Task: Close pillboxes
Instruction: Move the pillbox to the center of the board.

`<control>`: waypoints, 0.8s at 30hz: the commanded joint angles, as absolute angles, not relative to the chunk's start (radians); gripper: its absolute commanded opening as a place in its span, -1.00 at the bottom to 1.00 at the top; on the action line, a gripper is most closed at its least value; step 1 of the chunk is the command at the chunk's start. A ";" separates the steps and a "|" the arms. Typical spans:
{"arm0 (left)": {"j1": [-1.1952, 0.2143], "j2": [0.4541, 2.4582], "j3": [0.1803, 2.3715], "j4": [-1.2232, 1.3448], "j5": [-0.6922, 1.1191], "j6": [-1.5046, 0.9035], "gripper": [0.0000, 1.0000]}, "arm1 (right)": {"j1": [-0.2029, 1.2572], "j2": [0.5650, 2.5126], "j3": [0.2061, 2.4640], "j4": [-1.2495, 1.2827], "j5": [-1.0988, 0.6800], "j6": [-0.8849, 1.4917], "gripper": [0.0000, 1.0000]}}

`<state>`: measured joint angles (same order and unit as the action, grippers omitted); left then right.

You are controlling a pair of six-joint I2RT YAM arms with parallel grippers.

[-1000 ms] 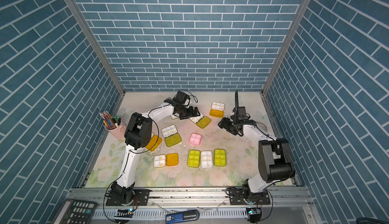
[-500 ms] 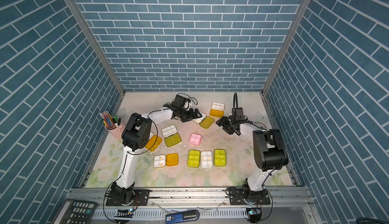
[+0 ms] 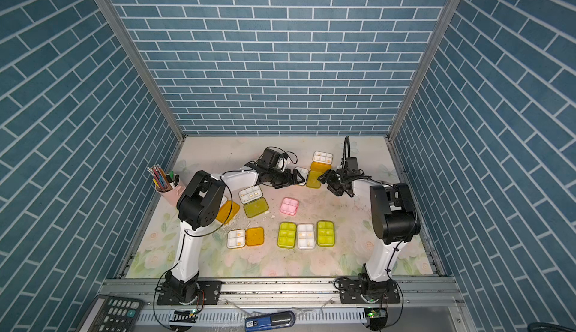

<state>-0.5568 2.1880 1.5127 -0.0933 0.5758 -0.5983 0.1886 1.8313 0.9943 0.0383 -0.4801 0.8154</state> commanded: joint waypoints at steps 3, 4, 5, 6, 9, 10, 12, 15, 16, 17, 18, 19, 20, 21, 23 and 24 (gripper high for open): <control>-0.533 2.135 1.496 -0.133 0.552 -0.585 0.96 | 0.187 1.874 1.024 0.045 -0.504 0.818 0.24; -0.529 2.126 1.491 -0.133 0.554 -0.585 0.96 | 0.187 1.881 1.031 0.039 -0.509 0.809 0.20; -0.527 2.115 1.487 -0.135 0.554 -0.583 0.96 | 0.186 1.888 1.040 0.028 -0.514 0.798 0.15; -0.525 2.108 1.485 -0.141 0.555 -0.580 0.96 | 0.187 1.895 1.047 0.026 -0.522 0.788 0.06; -0.523 2.081 1.480 -0.158 0.556 -0.571 0.96 | 0.187 1.920 1.063 0.039 -0.564 0.782 -0.18; -0.522 2.072 1.475 -0.161 0.555 -0.571 0.96 | 0.187 1.924 1.064 0.046 -0.569 0.782 -0.27; -0.520 2.053 1.465 -0.161 0.556 -0.571 0.96 | 0.188 1.927 1.063 0.059 -0.577 0.781 -0.37; -0.519 2.033 1.458 -0.183 0.546 -0.560 0.96 | 0.187 1.925 1.062 0.071 -0.586 0.779 -0.55; -0.519 2.030 1.458 -0.193 0.549 -0.556 0.96 | 0.187 1.925 1.063 0.072 -0.586 0.779 -0.62; -0.517 2.025 1.459 -0.203 0.551 -0.554 0.96 | 0.188 1.925 1.062 0.072 -0.586 0.779 -0.66; -0.517 2.021 1.460 -0.212 0.551 -0.553 0.96 | 0.187 1.925 1.062 0.073 -0.586 0.780 -0.66; -0.515 2.016 1.460 -0.220 0.553 -0.550 0.96 | 0.189 1.925 1.056 0.076 -0.583 0.781 -0.67; -0.516 2.009 1.460 -0.229 0.553 -0.545 0.96 | 0.189 1.923 1.055 0.078 -0.581 0.782 -0.69; -0.514 2.002 1.459 -0.240 0.551 -0.541 0.96 | 0.189 1.924 1.054 0.078 -0.580 0.782 -0.69; -0.512 1.988 1.456 -0.251 0.546 -0.532 0.97 | 0.192 1.925 1.055 0.077 -0.579 0.782 -0.73; -0.512 1.983 1.453 -0.255 0.544 -0.529 0.96 | 0.193 1.925 1.055 0.077 -0.578 0.781 -0.74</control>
